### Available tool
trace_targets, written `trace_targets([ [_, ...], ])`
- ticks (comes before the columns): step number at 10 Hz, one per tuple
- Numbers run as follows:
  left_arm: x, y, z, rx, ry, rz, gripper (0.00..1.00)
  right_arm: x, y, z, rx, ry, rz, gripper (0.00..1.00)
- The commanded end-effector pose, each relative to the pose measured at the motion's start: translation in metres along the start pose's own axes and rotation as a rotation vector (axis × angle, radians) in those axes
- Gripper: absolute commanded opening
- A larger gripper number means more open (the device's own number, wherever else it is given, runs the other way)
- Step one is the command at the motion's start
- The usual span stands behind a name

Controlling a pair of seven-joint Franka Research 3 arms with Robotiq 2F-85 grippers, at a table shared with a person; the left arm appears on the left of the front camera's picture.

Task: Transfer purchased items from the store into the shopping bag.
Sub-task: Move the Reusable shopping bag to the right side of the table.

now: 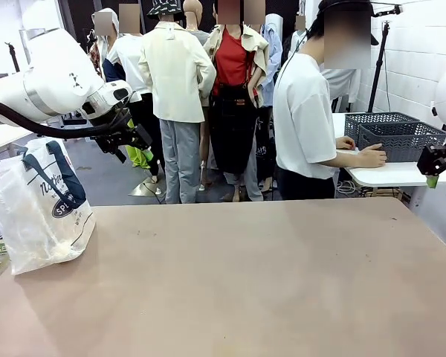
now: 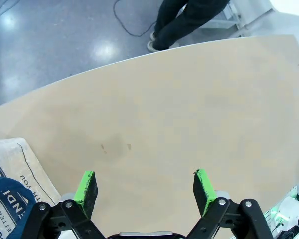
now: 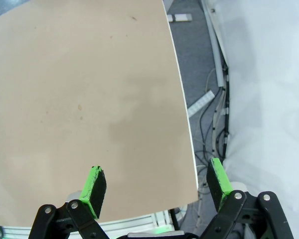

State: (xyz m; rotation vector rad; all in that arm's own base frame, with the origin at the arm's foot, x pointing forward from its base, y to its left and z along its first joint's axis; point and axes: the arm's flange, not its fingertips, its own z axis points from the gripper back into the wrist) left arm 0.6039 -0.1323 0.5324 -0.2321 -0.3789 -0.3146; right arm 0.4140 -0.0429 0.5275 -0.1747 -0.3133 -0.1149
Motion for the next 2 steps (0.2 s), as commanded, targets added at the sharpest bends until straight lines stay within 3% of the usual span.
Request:
trace_targets([
  [1,0.0001,0.0007,0.0007,0.01,-0.007,0.016,1.0,0.0008,-0.0007,0.0009,-0.019,0.006,0.003,1.0],
  [2,0.0001,0.0007,0.0007,0.01,-0.007,0.016,1.0,0.0008,-0.0007,0.0009,-0.019,0.006,0.003,1.0],
])
